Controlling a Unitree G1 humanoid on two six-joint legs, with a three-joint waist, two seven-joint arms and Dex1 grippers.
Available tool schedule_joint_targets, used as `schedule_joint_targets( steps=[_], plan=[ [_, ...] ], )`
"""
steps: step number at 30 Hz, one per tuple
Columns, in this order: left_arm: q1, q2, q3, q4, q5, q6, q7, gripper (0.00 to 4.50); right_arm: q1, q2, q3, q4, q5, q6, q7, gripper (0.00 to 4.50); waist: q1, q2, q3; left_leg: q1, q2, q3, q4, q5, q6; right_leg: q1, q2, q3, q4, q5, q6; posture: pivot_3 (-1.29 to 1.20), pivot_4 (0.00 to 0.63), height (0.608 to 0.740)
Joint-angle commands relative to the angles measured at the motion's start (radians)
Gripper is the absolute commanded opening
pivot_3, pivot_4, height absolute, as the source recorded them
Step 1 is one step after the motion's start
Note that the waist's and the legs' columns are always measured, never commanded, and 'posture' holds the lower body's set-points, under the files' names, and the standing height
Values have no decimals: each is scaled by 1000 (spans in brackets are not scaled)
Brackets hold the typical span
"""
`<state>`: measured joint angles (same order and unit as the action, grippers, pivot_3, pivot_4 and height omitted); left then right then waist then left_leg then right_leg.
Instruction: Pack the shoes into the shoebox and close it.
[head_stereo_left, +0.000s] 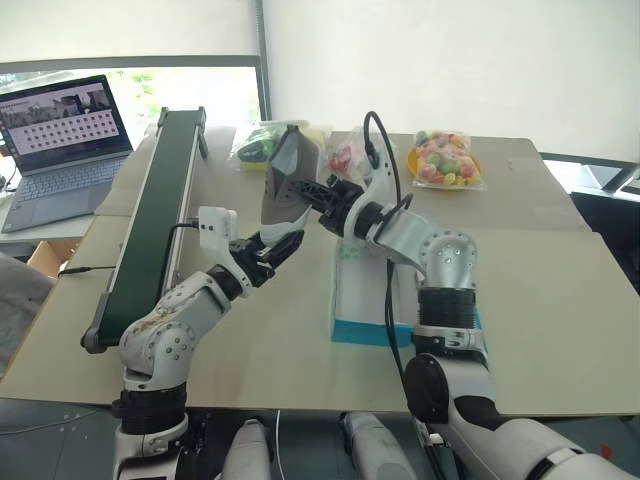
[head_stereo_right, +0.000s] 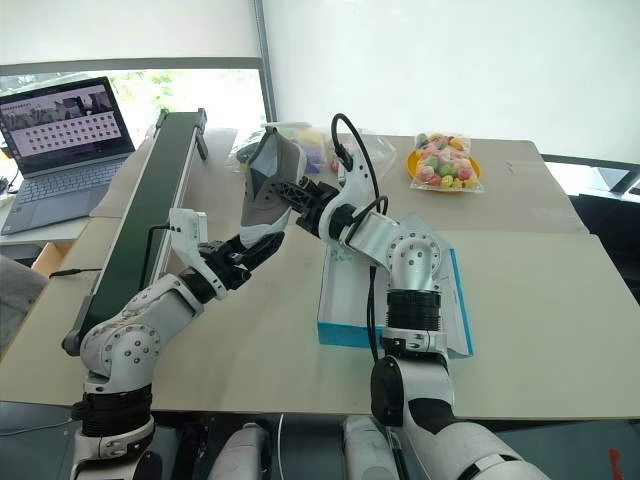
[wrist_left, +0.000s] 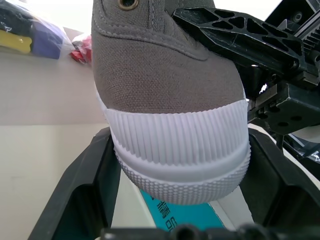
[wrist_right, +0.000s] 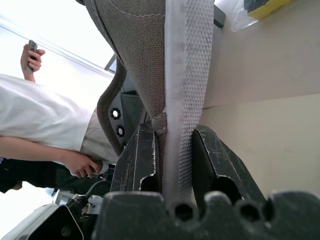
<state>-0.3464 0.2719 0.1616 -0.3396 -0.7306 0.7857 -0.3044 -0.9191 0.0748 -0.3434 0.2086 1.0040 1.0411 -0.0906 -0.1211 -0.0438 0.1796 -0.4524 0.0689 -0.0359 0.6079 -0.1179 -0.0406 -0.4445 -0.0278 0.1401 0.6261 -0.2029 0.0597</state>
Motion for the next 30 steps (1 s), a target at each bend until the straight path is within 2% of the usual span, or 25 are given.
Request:
schedule_joint_targets(
  steps=[1, 8, 9, 11, 17, 19, 23, 27, 30],
  plan=[
    [-12, 22, -18, -24, 30, -30, -14, 3082, -52, -4, -27, -77, 28, -46, -16, 893, 0, 0, 0, 0, 0, 0, 0, 0, 0, 0, 0, 0, 0, 0, 0, 0, 150, 709],
    [-15, 30, -52, -8, 80, -79, -36, 3082, -75, 2, -57, -122, 68, -66, -81, 893, 1, 0, 0, -3, 0, 0, 0, 0, 0, -4, 0, 0, 0, 0, 0, 0, 150, 709],
    [-15, 33, -60, -8, 88, -87, -44, 3859, -75, 0, -61, -126, 74, -70, -93, 810, 2, 0, 0, -4, 0, 0, 0, 0, 0, -4, 0, 0, 0, 0, 1, 0, 150, 709],
    [-14, 46, -83, -11, 116, -103, -53, 4460, -76, -6, -72, -132, 81, -80, -121, 810, 3, 0, 0, -5, 0, 0, 0, 0, 0, -6, 0, 0, 0, 1, 2, 0, 150, 709],
    [-1, 74, -107, -10, 156, -125, -91, 4460, -101, -96, -125, -103, 8, -156, -200, 810, 6, 0, 0, -7, 0, 0, 0, 0, 0, -7, 0, 0, 0, 3, 4, 0, 150, 709],
    [18, 122, -142, -28, 191, -132, -137, 4460, -103, -199, -67, -119, -63, -106, -190, 810, 7, 1, 0, -7, 0, 0, 0, 0, 0, -8, 0, 0, 0, 2, 4, 0, 150, 709],
    [48, 215, -202, -69, 241, -169, -232, 4460, -78, -380, -27, -200, -26, 183, -226, 810, 15, 2, 2, -8, 0, 1, -1, 0, 0, -11, -1, 0, 1, -1, -1, 0, 150, 709],
    [71, 274, -235, -88, 270, -208, -310, 4460, -30, -434, -59, -308, 22, 430, -277, 810, 15, 3, 2, -8, 1, 1, -3, 0, 1, -13, 0, 0, 4, -1, -3, 0, 150, 709],
    [77, 289, -249, -88, 285, -225, -341, 4460, 7, -392, -89, -381, 21, 549, -314, 810, 16, 3, 2, -7, 1, 1, -3, 0, 1, -13, 0, 0, 5, -2, -3, 0, 150, 709]
  ],
)
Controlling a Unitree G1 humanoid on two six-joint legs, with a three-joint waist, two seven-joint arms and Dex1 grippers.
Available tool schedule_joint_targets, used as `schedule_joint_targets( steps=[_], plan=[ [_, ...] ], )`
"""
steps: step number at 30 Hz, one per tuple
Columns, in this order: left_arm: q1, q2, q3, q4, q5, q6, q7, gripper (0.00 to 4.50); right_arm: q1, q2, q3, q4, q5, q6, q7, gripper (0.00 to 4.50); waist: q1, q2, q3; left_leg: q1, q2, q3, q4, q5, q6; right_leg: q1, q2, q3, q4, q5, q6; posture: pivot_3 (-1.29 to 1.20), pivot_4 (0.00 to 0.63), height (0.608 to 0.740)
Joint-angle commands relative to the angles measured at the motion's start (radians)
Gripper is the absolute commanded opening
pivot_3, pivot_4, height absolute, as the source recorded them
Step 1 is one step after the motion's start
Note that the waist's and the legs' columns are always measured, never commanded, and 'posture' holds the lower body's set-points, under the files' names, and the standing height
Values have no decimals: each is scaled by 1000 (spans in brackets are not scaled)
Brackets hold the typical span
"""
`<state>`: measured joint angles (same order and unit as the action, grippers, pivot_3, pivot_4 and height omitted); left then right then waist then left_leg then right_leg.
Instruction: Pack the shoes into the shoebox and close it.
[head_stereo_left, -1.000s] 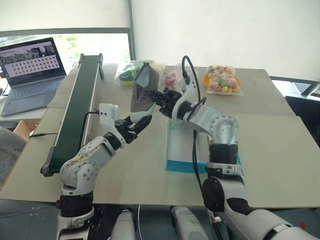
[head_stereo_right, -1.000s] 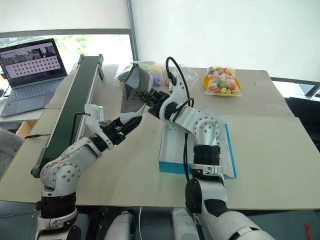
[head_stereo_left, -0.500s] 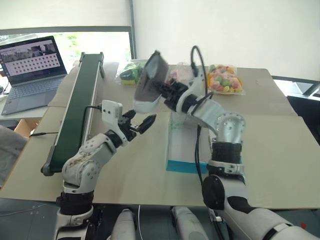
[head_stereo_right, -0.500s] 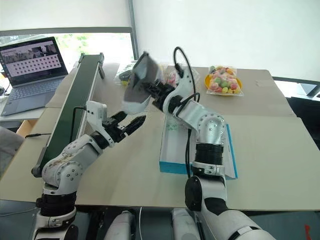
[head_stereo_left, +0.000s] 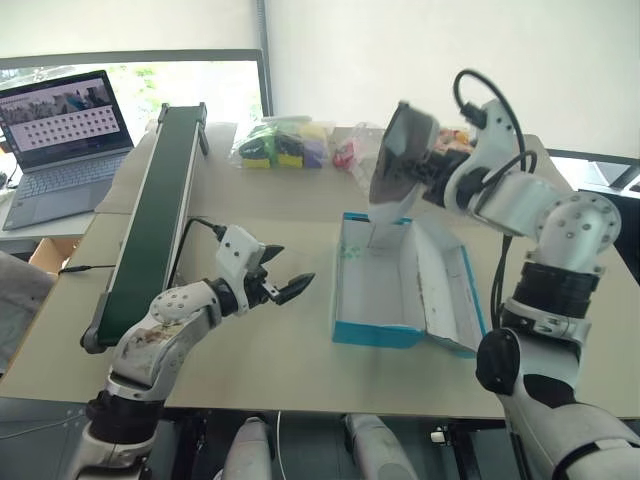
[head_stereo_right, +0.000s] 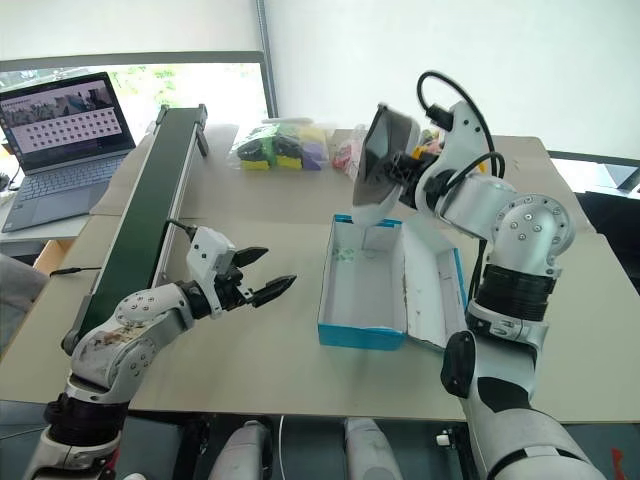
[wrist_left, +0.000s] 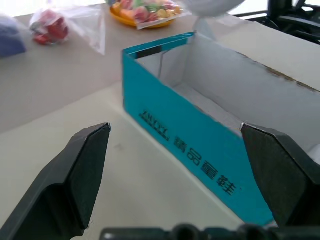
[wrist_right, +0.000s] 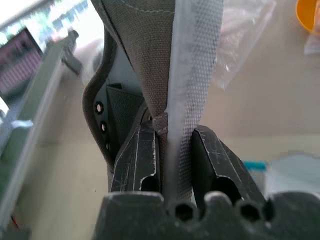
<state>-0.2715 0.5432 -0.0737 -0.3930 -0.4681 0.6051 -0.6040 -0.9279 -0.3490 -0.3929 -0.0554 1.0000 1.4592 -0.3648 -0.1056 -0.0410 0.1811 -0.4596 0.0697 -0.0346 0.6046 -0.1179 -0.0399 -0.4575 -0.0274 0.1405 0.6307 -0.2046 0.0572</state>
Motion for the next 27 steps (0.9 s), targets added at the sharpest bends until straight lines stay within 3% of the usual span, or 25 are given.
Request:
schedule_joint_targets(
  steps=[1, 6, 11, 21, 27],
  plan=[
    [2, 19, -16, -34, 25, -48, -47, 4460, 37, 47, -40, -138, 35, 148, -54, 810, 1, 0, 0, 0, 0, 0, 0, 0, 0, 0, 0, 0, 0, 0, 0, 0, 150, 709],
    [-2, 10, -20, -33, 31, -57, -60, 4460, 176, 105, -30, -216, 62, 155, -138, 810, 8, 0, 0, -1, -1, 1, 4, 0, 0, 1, -1, 2, -1, 2, 1, 0, 150, 709],
    [-9, 0, -19, -39, 31, -52, -64, 4460, 305, 91, 9, -277, 79, 155, -185, 810, 9, 0, 0, -1, -1, 1, 4, 0, 0, 2, -1, 2, -1, 2, 1, 0, 150, 709],
    [-18, -12, -18, -47, 31, -40, -61, 4460, 345, 30, 104, -295, -3, 155, -148, 810, 7, 0, 0, 0, -1, 1, 4, 1, 1, 1, 0, 2, -1, 3, 1, 0, 150, 709],
    [-13, -14, -13, -55, 30, -35, -56, 4500, 332, 63, 90, -301, -48, 155, -130, 2724, 8, 0, 0, 0, -1, 1, 5, 1, 1, 2, 0, 2, -1, 3, 1, 0, 150, 709]
  ],
)
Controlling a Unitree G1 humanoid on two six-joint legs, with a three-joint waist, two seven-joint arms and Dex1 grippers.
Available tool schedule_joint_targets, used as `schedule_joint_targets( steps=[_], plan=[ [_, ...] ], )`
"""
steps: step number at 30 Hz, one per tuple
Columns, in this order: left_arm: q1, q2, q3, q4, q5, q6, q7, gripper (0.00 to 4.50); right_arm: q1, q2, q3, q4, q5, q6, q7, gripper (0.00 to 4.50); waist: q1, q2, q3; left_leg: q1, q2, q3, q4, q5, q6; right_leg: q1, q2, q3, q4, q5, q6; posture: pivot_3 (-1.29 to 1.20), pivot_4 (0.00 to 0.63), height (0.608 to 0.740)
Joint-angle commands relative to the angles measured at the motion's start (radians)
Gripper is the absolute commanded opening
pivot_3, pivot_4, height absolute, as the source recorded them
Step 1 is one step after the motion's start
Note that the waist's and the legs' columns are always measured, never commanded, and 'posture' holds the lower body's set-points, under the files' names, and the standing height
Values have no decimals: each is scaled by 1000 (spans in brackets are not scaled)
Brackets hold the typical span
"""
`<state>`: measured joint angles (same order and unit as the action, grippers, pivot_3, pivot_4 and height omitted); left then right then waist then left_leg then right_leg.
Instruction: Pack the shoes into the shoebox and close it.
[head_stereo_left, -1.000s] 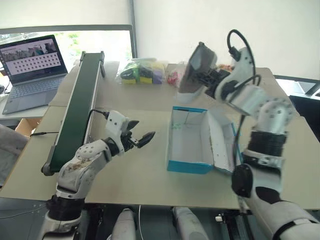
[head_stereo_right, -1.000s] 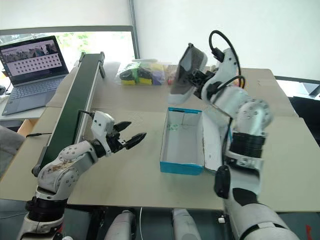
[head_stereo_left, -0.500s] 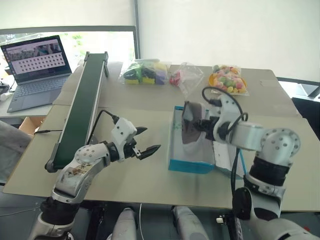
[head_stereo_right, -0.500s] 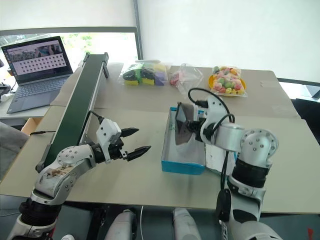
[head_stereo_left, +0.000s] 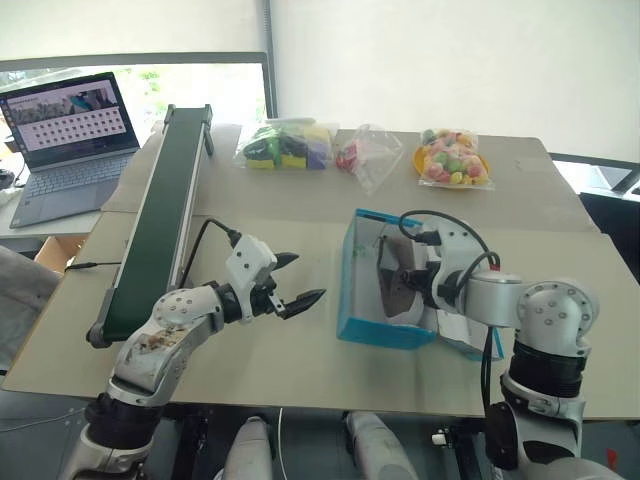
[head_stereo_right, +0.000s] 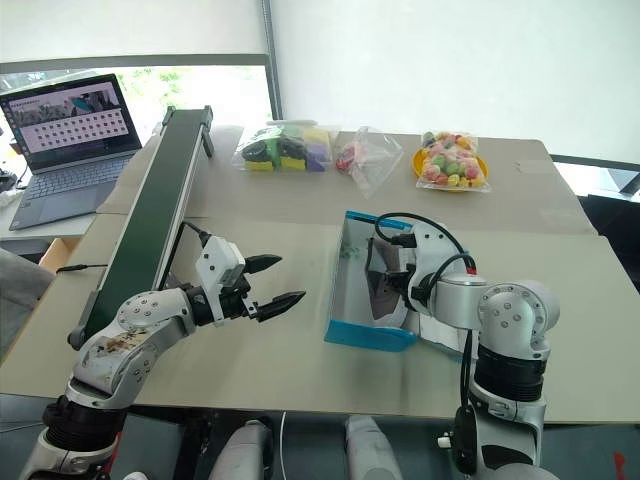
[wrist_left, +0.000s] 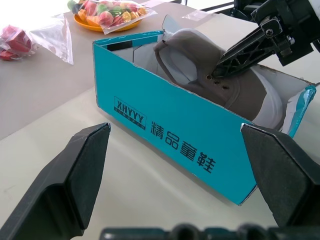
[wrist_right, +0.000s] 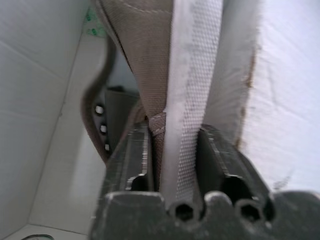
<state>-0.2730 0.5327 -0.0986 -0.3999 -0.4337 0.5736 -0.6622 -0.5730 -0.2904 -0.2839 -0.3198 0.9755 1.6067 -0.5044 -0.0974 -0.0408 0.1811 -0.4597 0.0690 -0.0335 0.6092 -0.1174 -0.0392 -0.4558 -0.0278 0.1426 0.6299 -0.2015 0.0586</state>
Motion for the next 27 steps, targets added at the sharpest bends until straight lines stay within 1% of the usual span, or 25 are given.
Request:
schedule_joint_targets(
  steps=[1, 2, 3, 4, 5, 6, 9, 12, 13, 15, 17, 19, 22, 25, 27],
  plan=[
    [-11, -3, 13, -50, -4, -3, 4, 4500, -28, 4, -17, -36, -30, 8, 15, 3047, 0, 0, 0, 0, 0, 0, 0, 0, 0, 0, 0, 0, 0, 0, 0, 0, 150, 709],
    [-9, -3, 14, -51, -5, -2, 5, 4500, -36, 4, -14, -33, -39, 8, 20, 3492, 0, 0, 0, 0, 0, 0, 0, 0, 0, 0, 0, 0, 0, 0, 0, 0, 150, 709],
    [-8, -2, 16, -53, -4, -3, 8, 4500, -48, 9, -14, -32, -49, 8, 23, 3773, 0, 0, 0, 0, 0, 0, 0, 0, 0, 0, 0, 0, 0, 0, 0, 0, 150, 709],
    [-7, -2, 18, -54, -4, -3, 9, 4500, -56, 13, -14, -33, -58, 8, 28, 4217, 0, 0, 0, 0, 0, 0, 1, 0, 0, 0, 0, 0, 0, 0, 0, 0, 150, 709],
    [-6, -3, 21, -54, -4, -4, 13, 4500, -67, 18, -15, -34, -68, 8, 32, 4455, -1, 0, 0, 0, 0, 0, 1, 0, 0, 0, 0, 0, 0, 0, 0, 0, 150, 709],
    [-6, -7, 28, -53, -4, -3, 22, 4500, -85, 25, -15, -38, -80, 8, 39, 4455, -2, 0, 0, 0, 0, 0, 1, 0, 0, 0, 0, 0, 0, 0, 0, 0, 150, 709],
    [-24, -51, 100, -3, 14, -26, 118, 4500, -174, 7, 30, -61, -146, -30, 77, 4455, -2, 0, 0, 0, 0, 0, 0, 0, 0, 0, 0, 0, 0, 1, 0, 0, 150, 709],
    [-49, -91, 176, 57, 56, -52, 227, 4500, -237, 17, 40, -60, -196, -112, 122, 4455, 0, 1, 0, 0, 0, 0, 1, 0, 0, 0, 1, 0, 1, 1, 1, 0, 150, 709],
    [-63, -113, 223, 82, 65, -59, 286, 4500, -261, -6, 79, -65, -225, -174, 165, 4455, 0, 1, 0, 0, 0, 0, 1, 0, 0, 0, 1, 0, 1, 1, 1, 0, 150, 709],
    [-78, -140, 275, 108, 73, -67, 349, 4500, -283, -37, 133, -70, -270, -249, 224, 4455, 0, 1, 0, 0, 0, 0, 1, 0, 0, 0, 1, 0, 0, 1, 1, 0, 150, 709],
    [-92, -156, 333, 144, 101, -77, 429, 4500, -292, -26, 164, -69, -263, -348, 338, 4455, -1, 1, 0, 0, 0, 0, 1, 0, 0, 0, 1, 0, 0, 2, 4, 0, 150, 709],
    [-92, -157, 380, 183, 138, -82, 500, 4500, -285, -42, 225, -84, -285, -492, 491, 4455, -2, 0, 0, 0, 0, 0, 1, 0, 0, 0, 1, 0, 0, 4, 7, 0, 150, 709],
    [-88, -165, 449, 221, 154, -67, 585, 4500, -221, -100, 338, -103, -336, -649, 704, 4455, 0, 0, 0, 1, 0, 0, 0, 0, 0, 0, 1, 0, 0, 5, 8, 0, 150, 709],
    [-81, -165, 486, 239, 158, -47, 628, 4500, -154, -116, 402, -94, -359, -745, 839, 4455, 3, -1, -1, 0, 0, 0, 1, 0, 0, 1, 1, 0, 0, 4, 8, 0, 150, 709],
    [-73, -164, 507, 255, 152, -35, 636, 4500, -103, -128, 458, -81, -401, -812, 911, 4455, 5, -2, -1, 0, 0, 0, 1, 0, 0, 1, 0, 0, 0, 5, 9, 0, 150, 709]
  ],
)
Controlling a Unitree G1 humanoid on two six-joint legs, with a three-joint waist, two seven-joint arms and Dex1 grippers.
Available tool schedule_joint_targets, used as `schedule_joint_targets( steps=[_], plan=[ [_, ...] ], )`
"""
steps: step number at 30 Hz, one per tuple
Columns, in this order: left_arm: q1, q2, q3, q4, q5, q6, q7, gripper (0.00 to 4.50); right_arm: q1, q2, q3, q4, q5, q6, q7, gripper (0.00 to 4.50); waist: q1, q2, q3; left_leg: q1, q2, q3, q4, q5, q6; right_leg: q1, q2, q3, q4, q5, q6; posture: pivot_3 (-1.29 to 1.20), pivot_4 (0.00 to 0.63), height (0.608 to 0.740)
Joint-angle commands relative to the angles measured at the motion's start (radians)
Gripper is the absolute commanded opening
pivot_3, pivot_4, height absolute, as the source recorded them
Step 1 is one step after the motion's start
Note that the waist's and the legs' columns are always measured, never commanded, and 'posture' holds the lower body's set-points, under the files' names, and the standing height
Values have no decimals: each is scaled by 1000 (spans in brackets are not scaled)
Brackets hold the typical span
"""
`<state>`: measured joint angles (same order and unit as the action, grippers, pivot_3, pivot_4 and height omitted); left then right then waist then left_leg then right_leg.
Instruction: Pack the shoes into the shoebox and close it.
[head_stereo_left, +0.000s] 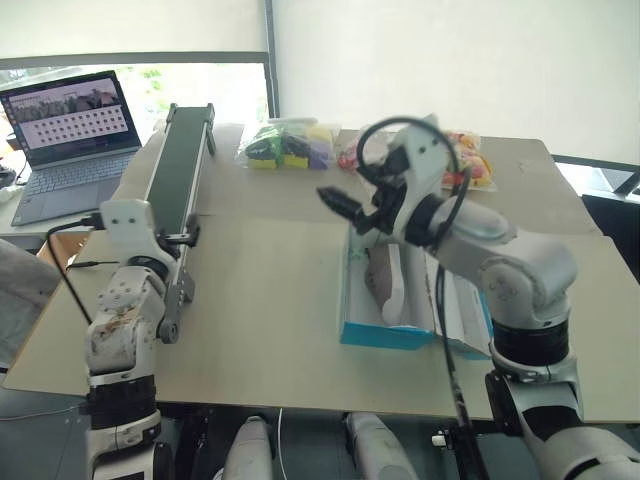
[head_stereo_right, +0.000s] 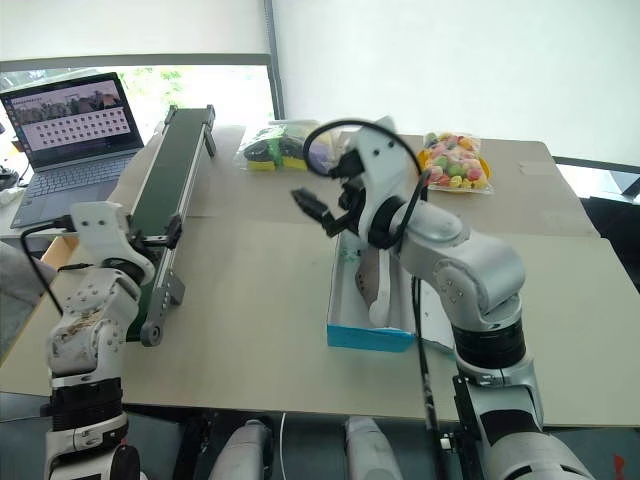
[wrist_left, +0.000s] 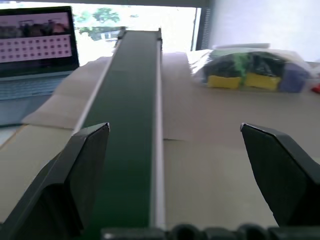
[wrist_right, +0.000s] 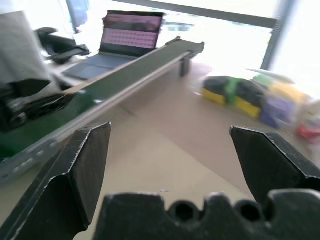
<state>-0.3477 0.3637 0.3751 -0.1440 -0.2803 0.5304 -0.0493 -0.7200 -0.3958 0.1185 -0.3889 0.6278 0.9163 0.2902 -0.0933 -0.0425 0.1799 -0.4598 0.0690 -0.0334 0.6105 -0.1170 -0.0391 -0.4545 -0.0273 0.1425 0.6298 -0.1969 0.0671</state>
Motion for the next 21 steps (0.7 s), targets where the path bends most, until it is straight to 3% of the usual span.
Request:
schedule_joint_targets(
  steps=[1, 6, 12, 21],
  plan=[
    [6, 6, 37, 4, 3, 9, 28, 4500, 64, -25, 79, 2, -78, -152, 141, 4455, 1, 0, 0, 0, 0, 0, 0, 0, 0, 0, 0, 0, 0, 0, 0, 0, 150, 709],
    [26, 4, 43, -2, 2, 14, 33, 4500, 117, -57, 205, 27, -201, -259, 252, 4455, -1, -1, 0, 1, 0, 0, 0, 0, -1, 0, 0, 0, 0, 1, -3, 0, 150, 709],
    [40, 5, 37, -7, 14, 40, 55, 4500, 123, -17, 212, 65, -301, -353, 251, 4455, -1, -1, -1, 1, 0, 0, -1, 0, -1, -1, 0, 0, 1, 2, -1, 0, 150, 709],
    [52, -3, 8, -15, 16, 55, 53, 4500, 120, 18, 201, 83, -346, -319, 265, 4455, 0, -2, -1, 1, 0, 0, 0, 1, -1, -1, 0, 0, 1, 2, -1, 0, 150, 709]
  ],
)
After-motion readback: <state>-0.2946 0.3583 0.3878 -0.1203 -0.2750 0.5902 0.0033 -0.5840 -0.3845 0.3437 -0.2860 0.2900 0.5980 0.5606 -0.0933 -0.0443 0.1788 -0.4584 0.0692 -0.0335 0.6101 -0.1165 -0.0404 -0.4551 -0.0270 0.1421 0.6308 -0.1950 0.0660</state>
